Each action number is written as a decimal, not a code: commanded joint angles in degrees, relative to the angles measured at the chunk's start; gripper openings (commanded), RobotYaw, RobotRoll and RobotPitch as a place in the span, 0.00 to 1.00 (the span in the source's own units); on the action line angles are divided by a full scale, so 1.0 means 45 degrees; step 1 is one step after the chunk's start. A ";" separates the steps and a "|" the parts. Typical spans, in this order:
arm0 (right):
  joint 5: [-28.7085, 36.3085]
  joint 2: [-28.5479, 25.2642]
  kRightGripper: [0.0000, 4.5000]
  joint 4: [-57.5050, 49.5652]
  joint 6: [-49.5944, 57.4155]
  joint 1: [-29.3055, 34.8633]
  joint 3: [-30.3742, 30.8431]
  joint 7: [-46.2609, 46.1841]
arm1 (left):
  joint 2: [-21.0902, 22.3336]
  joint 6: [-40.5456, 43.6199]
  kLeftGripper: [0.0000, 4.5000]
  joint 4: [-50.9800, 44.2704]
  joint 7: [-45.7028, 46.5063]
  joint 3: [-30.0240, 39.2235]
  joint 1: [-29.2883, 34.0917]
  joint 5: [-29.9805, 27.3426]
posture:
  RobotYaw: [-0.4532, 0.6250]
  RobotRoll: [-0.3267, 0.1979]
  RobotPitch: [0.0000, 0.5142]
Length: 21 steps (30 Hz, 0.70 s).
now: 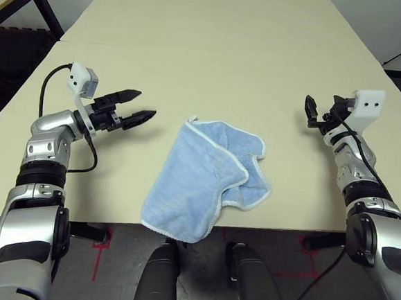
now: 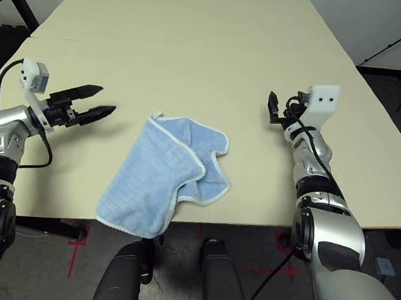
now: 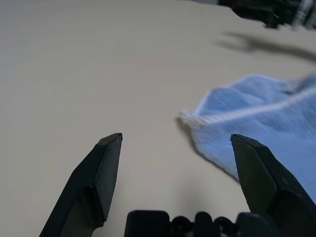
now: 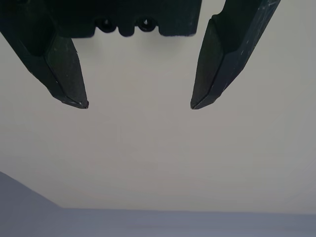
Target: Fold the towel and set it aside.
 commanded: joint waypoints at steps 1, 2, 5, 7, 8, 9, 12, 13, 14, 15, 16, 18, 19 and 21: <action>-0.0083 -0.0216 1.00 0.0177 0.0148 -0.0033 0.0064 0.0186 | 0.0278 -0.0300 0.99 -0.0409 -0.1225 -0.0437 0.0207 0.0150 | 0.43 0.62 0.31; -0.0174 -0.0267 1.00 0.0174 0.0204 -0.0047 0.0167 0.0313 | 0.0340 -0.0034 0.99 -0.0658 -0.1543 -0.0486 0.0240 0.0023 | 0.42 0.62 0.31; -0.0309 -0.0400 1.00 0.0275 0.0622 -0.0151 0.0406 0.0982 | 0.0435 0.0596 0.99 -0.1156 -0.1986 -0.0563 0.0277 -0.0172 | 0.42 0.62 0.32; -0.0435 -0.0587 1.00 0.0466 0.1751 -0.0405 0.0807 0.2498 | 0.0454 0.0698 0.99 -0.1450 -0.2252 -0.0659 0.0318 -0.0136 | 0.42 0.62 0.32; -0.0528 -0.0696 1.00 0.0500 0.2078 -0.0506 0.1019 0.3148 | 0.0427 0.0712 0.99 -0.1574 -0.2319 -0.0684 0.0325 -0.0122 | 0.42 0.62 0.33; -0.0589 -0.0778 1.00 0.0505 0.2253 -0.0565 0.1150 0.3541 | 0.0396 0.0738 0.99 -0.1664 -0.2334 -0.0690 0.0329 -0.0113 | 0.43 0.62 0.32; -0.0677 -0.1043 1.00 0.0443 0.3318 -0.1001 0.1605 0.5118 | 0.0238 0.0728 0.99 -0.1986 -0.2193 -0.0621 0.0339 -0.0193 | 0.43 0.62 0.32; -0.0747 -0.1110 1.00 0.0422 0.3596 -0.1104 0.1743 0.5421 | 0.0197 0.0738 0.99 -0.2073 -0.2135 -0.0599 0.0356 -0.0215 | 0.43 0.62 0.32; -0.0872 -0.1188 1.00 0.0404 0.3847 -0.1185 0.1922 0.5699 | 0.0166 0.0784 0.99 -0.2200 -0.2082 -0.0598 0.0397 -0.0227 | 0.43 0.62 0.32; -0.1116 -0.1298 1.00 0.0340 0.4050 -0.1275 0.2212 0.5995 | 0.0139 0.0874 0.99 -0.2399 -0.2016 -0.0603 0.0459 -0.0244 | 0.44 0.62 0.32; -0.1347 -0.1398 1.00 0.0263 0.4312 -0.1375 0.2493 0.6220 | 0.0124 0.0944 0.99 -0.2570 -0.1969 -0.0603 0.0523 -0.0261 | 0.44 0.62 0.32; -0.1727 -0.1560 1.00 -0.0137 0.5181 -0.1626 0.3086 0.6864 | 0.0127 0.1036 0.99 -0.2824 -0.1888 -0.0589 0.0660 -0.0294 | 0.44 0.62 0.33; -0.1796 -0.1594 1.00 -0.0286 0.5518 -0.1690 0.3223 0.7027 | 0.0137 0.1060 0.99 -0.2889 -0.1862 -0.0585 0.0705 -0.0308 | 0.44 0.62 0.33; -0.1821 -0.1623 1.00 -0.0847 0.6685 -0.1788 0.3449 0.7346 | 0.0160 0.1089 0.99 -0.2990 -0.1833 -0.0591 0.0795 -0.0326 | 0.44 0.62 0.33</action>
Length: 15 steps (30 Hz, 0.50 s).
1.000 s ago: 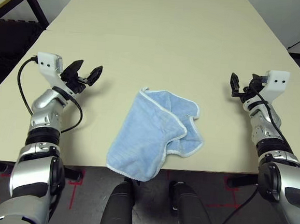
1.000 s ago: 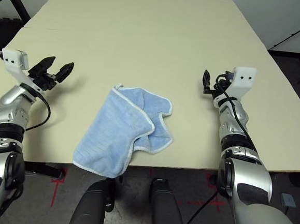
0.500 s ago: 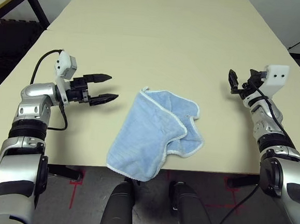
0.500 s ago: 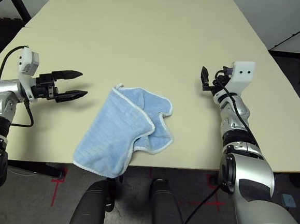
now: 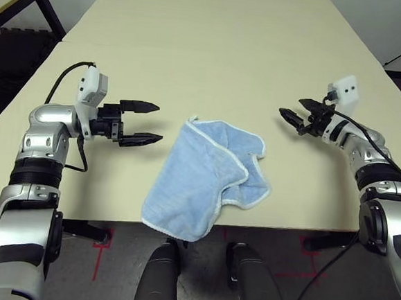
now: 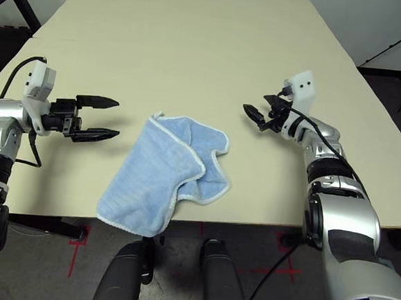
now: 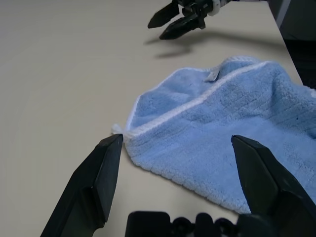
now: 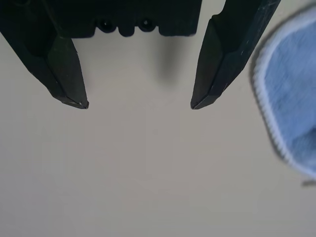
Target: Fold the towel and set it aside.
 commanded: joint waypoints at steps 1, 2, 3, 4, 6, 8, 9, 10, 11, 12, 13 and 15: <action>-0.0086 -0.0119 1.00 -0.1152 0.2436 -0.0227 0.0427 0.0566 | 0.0021 0.0138 0.99 -0.0518 0.0009 -0.0107 0.0295 -0.0104 | 0.44 0.62 0.33; -0.0012 -0.0115 1.00 -0.1558 0.3252 -0.0244 0.0446 0.0562 | 0.0028 0.0171 0.99 -0.0569 0.0009 -0.0126 0.0331 -0.0104 | 0.44 0.62 0.33; 0.0043 -0.0115 1.00 -0.1939 0.3845 -0.0200 0.0444 0.0527 | 0.0031 0.0203 0.99 -0.0617 0.0014 -0.0134 0.0358 -0.0104 | 0.44 0.62 0.33; 0.0078 -0.0127 1.00 -0.2372 0.4271 -0.0082 0.0476 0.0555 | 0.0028 0.0234 0.99 -0.0654 0.0024 -0.0137 0.0377 -0.0105 | 0.44 0.62 0.33; 0.0263 -0.0138 1.00 -0.3925 0.5639 0.0428 0.0662 0.0860 | 0.0001 0.0253 0.99 -0.0693 0.0038 -0.0150 0.0415 -0.0100 | 0.43 0.62 0.33; 0.0382 -0.0171 1.00 -0.5296 0.6764 0.0879 0.0832 0.0942 | -0.0023 0.0246 0.99 -0.0687 0.0047 -0.0165 0.0433 -0.0087 | 0.43 0.62 0.33; 0.0459 -0.0162 1.00 -0.5896 0.7401 0.1029 0.0845 0.0832 | -0.0035 0.0236 0.99 -0.0674 0.0054 -0.0172 0.0443 -0.0079 | 0.43 0.62 0.33; 0.0537 -0.0168 1.00 -0.6475 0.7943 0.1186 0.0887 0.0801 | -0.0047 0.0230 0.99 -0.0667 0.0061 -0.0183 0.0456 -0.0071 | 0.43 0.62 0.33; 0.0652 -0.0162 1.00 -0.7063 0.8576 0.1331 0.0946 0.0787 | -0.0060 0.0218 0.99 -0.0648 0.0068 -0.0196 0.0465 -0.0058 | 0.43 0.62 0.33; 0.0690 -0.0190 1.00 -0.7650 0.9148 0.1495 0.1096 0.0784 | -0.0070 0.0213 0.99 -0.0643 0.0079 -0.0201 0.0486 -0.0054 | 0.43 0.62 0.33; 0.0704 -0.0240 1.00 -0.8144 0.9569 0.1653 0.1270 0.0797 | -0.0076 0.0217 0.99 -0.0646 0.0093 -0.0202 0.0505 -0.0054 | 0.43 0.62 0.33; 0.0832 -0.0272 1.00 -0.9029 1.0162 0.2026 0.1524 0.0822 | -0.0090 0.0226 0.99 -0.0686 0.0125 -0.0208 0.0557 -0.0057 | 0.43 0.62 0.34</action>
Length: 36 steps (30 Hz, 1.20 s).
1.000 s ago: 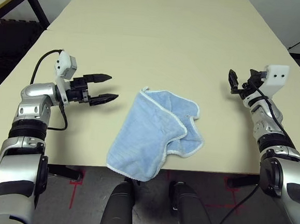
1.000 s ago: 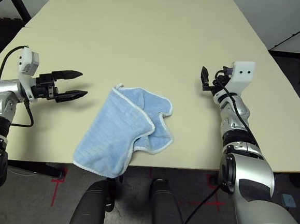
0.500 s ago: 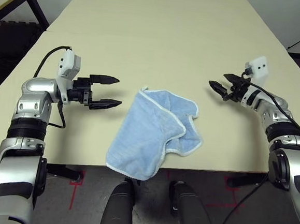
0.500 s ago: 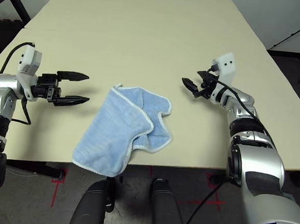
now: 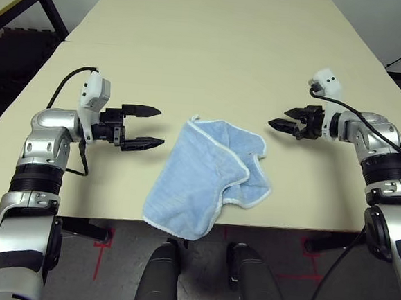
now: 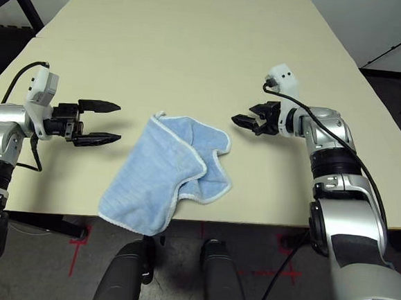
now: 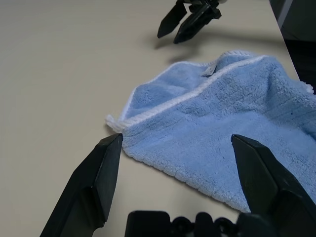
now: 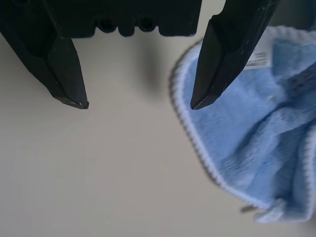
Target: Fold the towel and set it aside.
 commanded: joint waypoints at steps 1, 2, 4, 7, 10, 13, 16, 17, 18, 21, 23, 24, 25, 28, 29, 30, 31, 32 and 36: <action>0.0336 -0.0139 1.00 -0.1561 0.1244 0.0629 0.0385 -0.0096 | -0.0049 0.0064 0.99 -0.0327 0.0027 -0.0176 0.0245 -0.0041 | 0.43 0.62 0.34; 0.0409 -0.0068 1.00 -0.1865 0.1514 0.0709 0.0391 -0.0250 | -0.0063 0.0070 0.99 -0.0334 0.0050 -0.0178 0.0264 -0.0045 | 0.43 0.62 0.34; 0.0561 0.0008 1.00 -0.2419 0.2074 0.0813 0.0448 -0.0496 | -0.0074 0.0072 0.99 -0.0369 0.0074 -0.0186 0.0319 -0.0059 | 0.43 0.62 0.34; 0.0812 0.0131 1.00 -0.3132 0.3189 0.0857 0.0590 -0.0857 | -0.0075 0.0096 0.99 -0.0465 0.0070 -0.0201 0.0395 -0.0095 | 0.43 0.62 0.35; 0.0932 0.0294 1.00 -0.3489 0.4099 0.0787 0.0735 -0.1360 | -0.0099 0.0122 0.99 -0.0522 0.0081 -0.0205 0.0401 -0.0114 | 0.43 0.62 0.35; 0.0759 0.0230 1.00 -0.3423 0.4736 0.0623 0.1272 -0.1775 | -0.0143 0.0145 0.99 -0.0574 0.0110 -0.0209 0.0381 -0.0108 | 0.43 0.62 0.35; 0.0735 0.0176 1.00 -0.3357 0.5094 0.0560 0.1736 -0.2028 | -0.0179 0.0181 0.99 -0.0630 0.0136 -0.0205 0.0364 -0.0107 | 0.43 0.62 0.35; 0.0740 0.0234 1.00 -0.3321 0.5247 0.0505 0.1852 -0.2139 | -0.0190 0.0188 0.99 -0.0635 0.0146 -0.0204 0.0351 -0.0106 | 0.43 0.62 0.35; 0.0784 0.0319 1.00 -0.3279 0.5404 0.0407 0.1918 -0.2228 | -0.0203 0.0196 0.99 -0.0631 0.0159 -0.0208 0.0323 -0.0100 | 0.44 0.62 0.35; 0.0930 0.0646 1.00 -0.3095 0.5825 -0.0056 0.1973 -0.2549 | -0.0228 0.0203 0.99 -0.0618 0.0199 -0.0193 0.0250 -0.0099 | 0.44 0.62 0.36; 0.0904 0.0659 1.00 -0.2905 0.6169 -0.0347 0.2134 -0.2703 | -0.0239 0.0225 0.99 -0.0642 0.0228 -0.0182 0.0232 -0.0115 | 0.44 0.62 0.36; 0.0918 0.0670 1.00 -0.2824 0.6321 -0.0448 0.2165 -0.2770 | -0.0244 0.0209 0.99 -0.0634 0.0236 -0.0166 0.0247 -0.0124 | 0.44 0.62 0.36; 0.0906 0.0649 1.00 -0.2688 0.6603 -0.0632 0.2273 -0.2827 | -0.0257 0.0206 0.99 -0.0624 0.0251 -0.0158 0.0247 -0.0130 | 0.42 0.62 0.39; 0.1070 0.0693 1.00 -0.2579 0.7177 -0.0915 0.2281 -0.2934 | -0.0334 0.0279 0.99 -0.0715 0.0319 -0.0173 0.0300 -0.0166 | 0.41 0.62 0.41; 0.1144 0.0730 1.00 -0.2600 0.7319 -0.0954 0.2243 -0.2970 | -0.0350 0.0307 0.99 -0.0749 0.0323 -0.0179 0.0321 -0.0174 | 0.41 0.62 0.41; 0.1198 0.0751 1.00 -0.2642 0.7390 -0.0979 0.2244 -0.3014 | -0.0356 0.0330 0.99 -0.0765 0.0306 -0.0187 0.0329 -0.0177 | 0.41 0.62 0.41; 0.1245 0.0769 1.00 -0.2655 0.7457 -0.0996 0.2235 -0.3065 | -0.0361 0.0338 0.99 -0.0759 0.0293 -0.0201 0.0308 -0.0166 | 0.40 0.62 0.41; 0.1282 0.0767 1.00 -0.2659 0.7474 -0.0993 0.2238 -0.3113 | -0.0367 0.0357 0.99 -0.0737 0.0292 -0.0216 0.0261 -0.0153 | 0.40 0.62 0.41; 0.1356 0.0667 1.00 -0.2586 0.7393 -0.0894 0.2309 -0.3236 | -0.0365 0.0363 0.99 -0.0660 0.0282 -0.0233 0.0130 -0.0119 | 0.41 0.62 0.41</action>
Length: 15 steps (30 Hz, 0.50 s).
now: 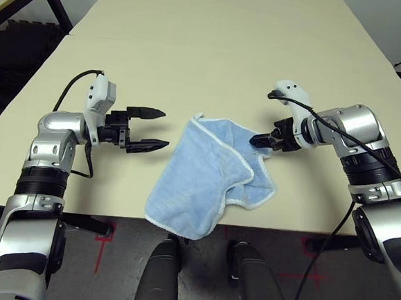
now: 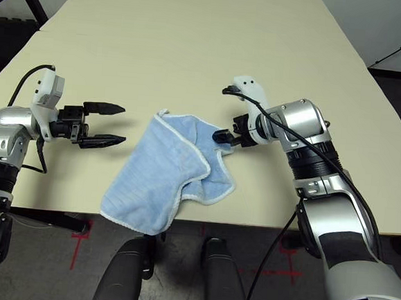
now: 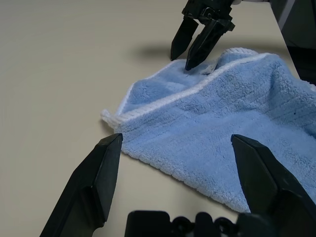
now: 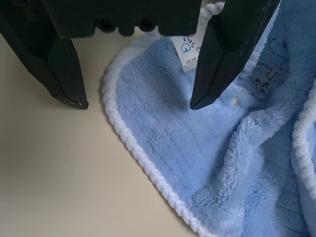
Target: Fold the towel and set it aside.
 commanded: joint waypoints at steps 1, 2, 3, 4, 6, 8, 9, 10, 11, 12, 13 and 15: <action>0.0116 -0.0106 1.00 0.0202 0.0102 0.0305 0.0198 -0.0191 | -0.0039 0.0097 0.99 -0.0148 -0.0010 -0.0160 -0.0066 -0.0088 | 0.41 0.62 0.40; 0.0106 -0.0167 1.00 0.0236 0.0041 0.0360 0.0226 -0.0211 | -0.0032 0.0098 0.99 -0.0149 -0.0012 -0.0160 -0.0078 -0.0085 | 0.41 0.62 0.40; 0.0064 -0.0267 1.00 0.0284 -0.0085 0.0433 0.0273 -0.0217 | -0.0026 0.0093 0.99 -0.0147 -0.0013 -0.0164 -0.0076 -0.0075 | 0.41 0.62 0.40; 0.0019 -0.0358 1.00 0.0308 -0.0206 0.0492 0.0319 -0.0230 | -0.0023 0.0087 0.99 -0.0142 -0.0012 -0.0168 -0.0069 -0.0067 | 0.41 0.62 0.40; -0.0063 -0.0540 1.00 0.0302 -0.0514 0.0569 0.0466 -0.0246 | -0.0019 0.0099 0.99 -0.0170 -0.0009 -0.0175 -0.0032 -0.0062 | 0.41 0.62 0.41; -0.0105 -0.0633 1.00 0.0265 -0.0747 0.0603 0.0584 -0.0301 | -0.0022 0.0120 0.99 -0.0218 -0.0007 -0.0179 0.0021 -0.0071 | 0.41 0.62 0.41; -0.0096 -0.0653 1.00 0.0257 -0.0795 0.0609 0.0606 -0.0328 | -0.0024 0.0130 0.99 -0.0237 -0.0004 -0.0180 0.0038 -0.0074 | 0.41 0.62 0.41; -0.0129 -0.0701 0.96 0.0239 -0.0924 0.0637 0.0708 -0.0317 | -0.0028 0.0137 1.00 -0.0255 -0.0001 -0.0186 0.0057 -0.0072 | 0.41 0.62 0.41; -0.0135 -0.0722 0.91 0.0231 -0.0978 0.0659 0.0760 -0.0316 | -0.0031 0.0144 1.00 -0.0264 0.0001 -0.0190 0.0067 -0.0070 | 0.41 0.62 0.41; -0.0135 -0.0743 0.86 0.0229 -0.1023 0.0673 0.0813 -0.0299 | -0.0031 0.0150 1.00 -0.0267 0.0001 -0.0193 0.0069 -0.0069 | 0.40 0.62 0.42; -0.0177 -0.0807 0.78 0.0205 -0.1147 0.0705 0.0956 -0.0248 | -0.0028 0.0155 1.00 -0.0266 -0.0004 -0.0197 0.0068 -0.0065 | 0.40 0.62 0.42; -0.0198 -0.0905 0.61 0.0186 -0.1268 0.0757 0.1156 -0.0120 | -0.0027 0.0155 1.00 -0.0266 -0.0001 -0.0202 0.0063 -0.0057 | 0.40 0.62 0.42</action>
